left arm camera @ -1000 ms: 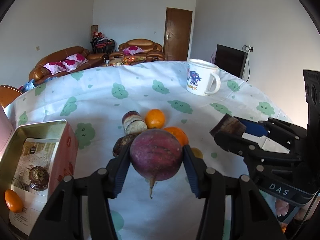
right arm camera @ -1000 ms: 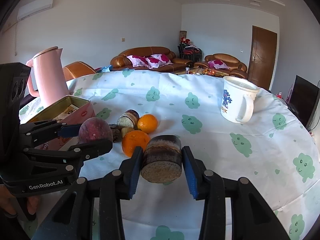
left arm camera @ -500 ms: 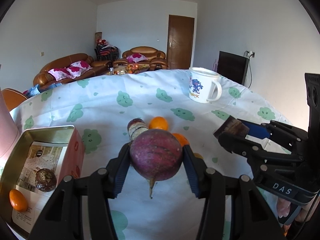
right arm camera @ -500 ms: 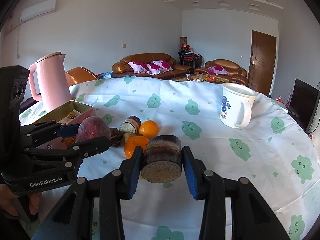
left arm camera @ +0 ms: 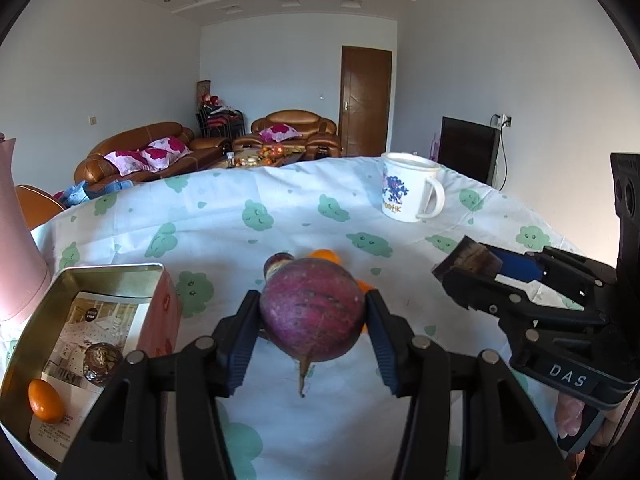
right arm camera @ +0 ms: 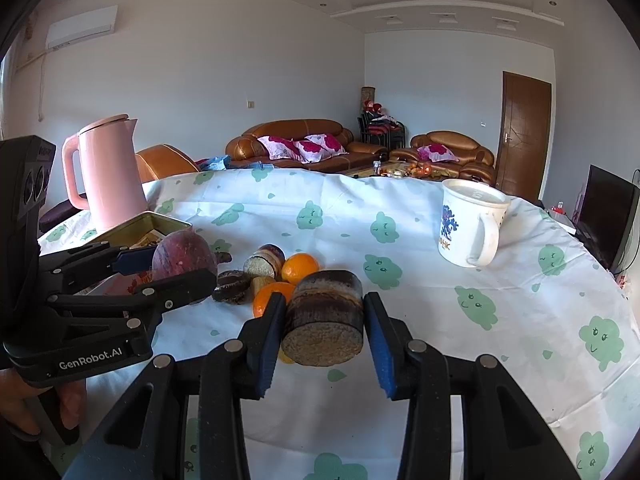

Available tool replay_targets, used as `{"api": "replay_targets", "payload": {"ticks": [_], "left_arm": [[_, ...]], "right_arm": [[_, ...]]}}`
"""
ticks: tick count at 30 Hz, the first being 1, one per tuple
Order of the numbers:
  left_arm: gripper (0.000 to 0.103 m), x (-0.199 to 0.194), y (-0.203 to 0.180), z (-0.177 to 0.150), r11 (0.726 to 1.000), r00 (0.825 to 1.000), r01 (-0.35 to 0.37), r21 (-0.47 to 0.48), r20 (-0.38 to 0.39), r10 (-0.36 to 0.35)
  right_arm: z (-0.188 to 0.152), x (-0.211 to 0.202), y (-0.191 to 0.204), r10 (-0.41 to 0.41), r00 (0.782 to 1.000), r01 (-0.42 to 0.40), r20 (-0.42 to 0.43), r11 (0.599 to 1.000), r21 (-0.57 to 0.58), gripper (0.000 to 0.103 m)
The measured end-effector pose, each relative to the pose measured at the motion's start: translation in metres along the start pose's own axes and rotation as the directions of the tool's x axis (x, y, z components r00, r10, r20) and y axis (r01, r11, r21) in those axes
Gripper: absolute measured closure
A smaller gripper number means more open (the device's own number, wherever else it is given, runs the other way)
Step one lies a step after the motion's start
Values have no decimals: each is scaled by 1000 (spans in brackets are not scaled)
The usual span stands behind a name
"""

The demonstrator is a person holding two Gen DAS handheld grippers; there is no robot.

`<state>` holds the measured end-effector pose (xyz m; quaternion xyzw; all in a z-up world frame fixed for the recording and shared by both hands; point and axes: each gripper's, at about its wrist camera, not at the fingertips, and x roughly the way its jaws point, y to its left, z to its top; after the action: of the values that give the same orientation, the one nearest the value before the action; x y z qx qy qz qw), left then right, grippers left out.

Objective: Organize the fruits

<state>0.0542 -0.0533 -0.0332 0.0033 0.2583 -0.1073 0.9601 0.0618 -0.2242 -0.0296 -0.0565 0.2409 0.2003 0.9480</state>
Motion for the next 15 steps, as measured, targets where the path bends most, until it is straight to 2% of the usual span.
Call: {"api": "replay_targets", "payload": {"ticks": [15], "left_arm": [[49, -9, 2, -1, 1000, 999, -15, -9, 44, 16]], "right_arm": [[-1, -9, 0, 10, 999, -10, 48, 1000, -5, 61]]}}
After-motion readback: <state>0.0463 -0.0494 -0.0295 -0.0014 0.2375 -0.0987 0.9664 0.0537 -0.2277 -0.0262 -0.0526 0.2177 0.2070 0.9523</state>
